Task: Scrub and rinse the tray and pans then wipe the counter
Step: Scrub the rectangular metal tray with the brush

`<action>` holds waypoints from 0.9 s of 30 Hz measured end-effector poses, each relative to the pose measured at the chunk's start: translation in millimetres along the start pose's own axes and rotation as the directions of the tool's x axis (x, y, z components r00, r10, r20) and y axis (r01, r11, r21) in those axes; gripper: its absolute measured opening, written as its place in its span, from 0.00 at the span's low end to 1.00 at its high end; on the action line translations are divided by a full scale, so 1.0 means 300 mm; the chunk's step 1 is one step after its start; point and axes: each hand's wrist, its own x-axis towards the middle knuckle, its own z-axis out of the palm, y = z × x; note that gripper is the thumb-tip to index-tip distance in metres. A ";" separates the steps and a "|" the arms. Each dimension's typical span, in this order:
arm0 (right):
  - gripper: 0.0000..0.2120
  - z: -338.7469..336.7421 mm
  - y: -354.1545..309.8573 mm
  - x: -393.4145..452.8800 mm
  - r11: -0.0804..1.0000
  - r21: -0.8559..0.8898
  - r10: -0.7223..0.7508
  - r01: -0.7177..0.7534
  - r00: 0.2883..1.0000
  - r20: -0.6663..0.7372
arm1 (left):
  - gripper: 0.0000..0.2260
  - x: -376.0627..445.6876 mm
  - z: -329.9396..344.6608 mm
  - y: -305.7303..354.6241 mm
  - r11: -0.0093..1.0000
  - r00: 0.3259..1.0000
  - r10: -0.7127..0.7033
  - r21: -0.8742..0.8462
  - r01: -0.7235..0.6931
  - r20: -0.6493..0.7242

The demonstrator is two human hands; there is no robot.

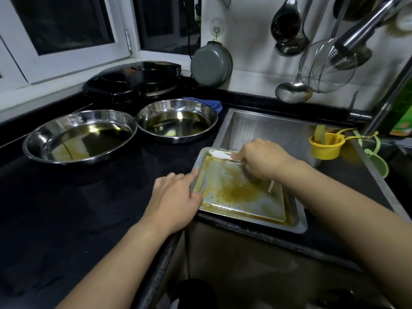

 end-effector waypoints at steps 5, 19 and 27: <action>0.17 0.034 -0.014 -0.111 0.989 0.072 -0.132 0.130 0.991 0.021 | 0.27 0.001 -0.001 0.000 1.000 1.000 0.009 -0.007 -0.010 -0.012; 0.14 -0.017 -0.063 -0.074 0.998 0.056 -0.040 0.038 0.999 0.033 | 0.23 -0.013 -0.039 0.028 0.986 1.000 -0.027 -0.164 0.024 -0.013; 0.15 -0.014 -0.077 -0.279 0.961 0.101 -0.265 0.259 0.962 0.062 | 0.24 -0.006 -0.025 0.017 0.987 0.999 -0.050 -0.152 0.050 0.007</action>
